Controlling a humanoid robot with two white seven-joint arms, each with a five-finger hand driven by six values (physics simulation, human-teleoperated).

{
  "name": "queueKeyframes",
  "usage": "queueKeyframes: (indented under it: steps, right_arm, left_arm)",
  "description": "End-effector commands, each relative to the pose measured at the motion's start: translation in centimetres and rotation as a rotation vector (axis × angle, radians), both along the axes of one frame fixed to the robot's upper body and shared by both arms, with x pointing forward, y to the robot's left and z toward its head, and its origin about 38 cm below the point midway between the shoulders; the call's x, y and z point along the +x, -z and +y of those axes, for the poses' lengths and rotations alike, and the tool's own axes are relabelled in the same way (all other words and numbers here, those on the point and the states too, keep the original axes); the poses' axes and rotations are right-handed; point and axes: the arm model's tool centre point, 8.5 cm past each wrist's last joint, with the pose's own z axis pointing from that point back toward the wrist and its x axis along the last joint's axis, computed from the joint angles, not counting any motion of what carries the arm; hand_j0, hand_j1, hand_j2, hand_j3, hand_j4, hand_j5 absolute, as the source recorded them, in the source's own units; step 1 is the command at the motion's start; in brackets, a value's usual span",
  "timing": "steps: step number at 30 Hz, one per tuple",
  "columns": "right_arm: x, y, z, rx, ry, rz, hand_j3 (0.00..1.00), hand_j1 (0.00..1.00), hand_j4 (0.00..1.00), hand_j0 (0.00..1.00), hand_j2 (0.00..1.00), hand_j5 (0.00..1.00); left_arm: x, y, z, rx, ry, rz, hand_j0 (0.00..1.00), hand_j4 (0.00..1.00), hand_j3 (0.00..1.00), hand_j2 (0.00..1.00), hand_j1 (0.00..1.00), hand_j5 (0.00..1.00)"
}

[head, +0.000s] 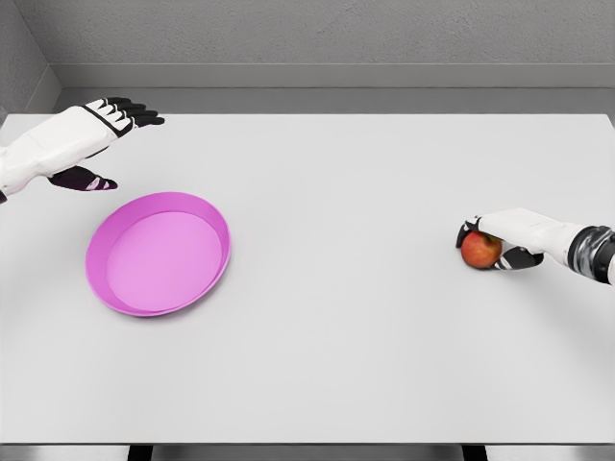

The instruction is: Put the apple on the plate with both arms

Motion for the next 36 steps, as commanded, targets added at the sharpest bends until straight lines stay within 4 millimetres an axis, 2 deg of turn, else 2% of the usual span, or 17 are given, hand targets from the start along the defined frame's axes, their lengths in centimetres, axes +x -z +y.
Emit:
queueKeyframes:
  steps: [1,7,11,22,31,32,33,36]
  right_arm:
    - [0.0,-0.1,0.1,0.0,-0.006,-0.003,0.48,0.48,0.48,0.48,0.48,0.48]
    - [0.0,-1.1,0.9,0.009,-0.033,-0.026,0.49,0.49,0.49,0.49,0.49,0.49]
    - [-0.4,-2.2,2.3,0.026,-0.081,-0.056,0.48,0.48,0.48,0.48,0.48,0.48]
    - [-1.2,-2.3,5.1,0.092,-0.283,-0.083,0.48,0.48,0.48,0.48,0.48,0.48]
    - [-1.4,-2.0,8.3,0.174,-0.372,-0.099,0.48,0.48,0.48,0.48,0.48,0.48]
    - [-1.6,-1.6,8.9,0.18,-0.384,-0.088,0.49,0.49,0.49,0.49,0.49,0.49]
    - [-1.5,-1.6,10.4,0.2,-0.411,-0.088,0.49,0.49,0.49,0.49,0.49,0.49]
    - [-1.6,-1.2,11.8,0.211,-0.442,-0.077,0.48,0.48,0.48,0.48,0.48,0.48]
  left_arm:
    - [0.0,-0.1,0.0,-0.007,-0.001,0.0,1.0,1.0,1.0,1.0,1.0,1.0]
    - [0.0,-0.1,0.2,-0.007,-0.004,0.0,1.0,1.0,1.0,1.0,1.0,1.0]
    - [0.0,-0.2,0.2,-0.007,-0.004,-0.002,1.0,1.0,1.0,1.0,1.0,1.0]
    - [0.1,-0.4,0.4,-0.006,-0.009,-0.007,1.0,1.0,1.0,1.0,1.0,1.0]
    - [0.1,-0.5,0.8,-0.002,-0.017,-0.006,1.0,1.0,1.0,1.0,1.0,1.0]
    - [0.1,-0.5,0.8,-0.003,-0.018,-0.006,1.0,1.0,1.0,1.0,1.0,1.0]
    - [0.1,-0.5,0.8,-0.003,-0.018,-0.006,1.0,1.0,1.0,1.0,1.0,1.0]
    - [0.1,-0.5,0.8,-0.001,-0.017,-0.005,1.0,1.0,1.0,1.0,1.0,1.0]
